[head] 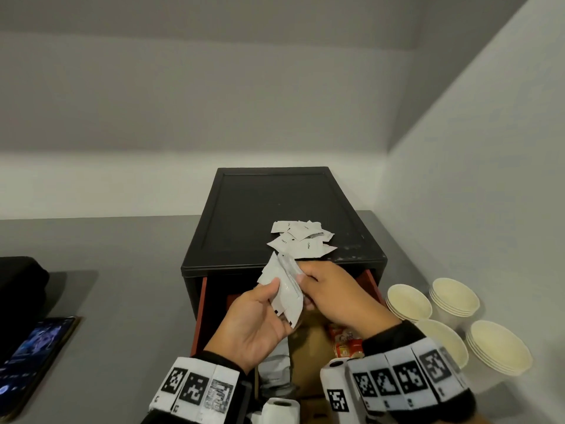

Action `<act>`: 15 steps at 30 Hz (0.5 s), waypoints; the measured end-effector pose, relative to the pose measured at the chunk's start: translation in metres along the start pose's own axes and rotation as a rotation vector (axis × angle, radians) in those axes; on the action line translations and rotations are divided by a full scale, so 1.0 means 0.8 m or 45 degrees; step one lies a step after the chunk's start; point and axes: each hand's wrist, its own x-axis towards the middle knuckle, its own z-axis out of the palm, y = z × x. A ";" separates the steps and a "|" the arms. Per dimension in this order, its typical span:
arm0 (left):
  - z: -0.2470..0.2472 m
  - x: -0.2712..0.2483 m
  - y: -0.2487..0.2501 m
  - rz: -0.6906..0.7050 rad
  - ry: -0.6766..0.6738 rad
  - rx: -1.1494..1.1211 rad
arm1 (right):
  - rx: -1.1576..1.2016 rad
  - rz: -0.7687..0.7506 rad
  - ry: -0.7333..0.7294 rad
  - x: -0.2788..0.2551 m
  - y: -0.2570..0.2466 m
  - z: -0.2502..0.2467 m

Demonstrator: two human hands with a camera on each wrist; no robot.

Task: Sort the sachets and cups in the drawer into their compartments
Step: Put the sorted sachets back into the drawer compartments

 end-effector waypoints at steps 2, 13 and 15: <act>-0.001 -0.002 0.001 -0.017 -0.009 0.010 | 0.147 0.059 -0.085 -0.002 -0.002 -0.001; 0.008 -0.013 0.000 -0.149 -0.197 -0.149 | 0.250 -0.081 -0.319 -0.012 0.010 -0.009; 0.013 -0.014 -0.001 -0.196 -0.200 -0.055 | 0.375 -0.138 -0.283 -0.013 0.010 -0.006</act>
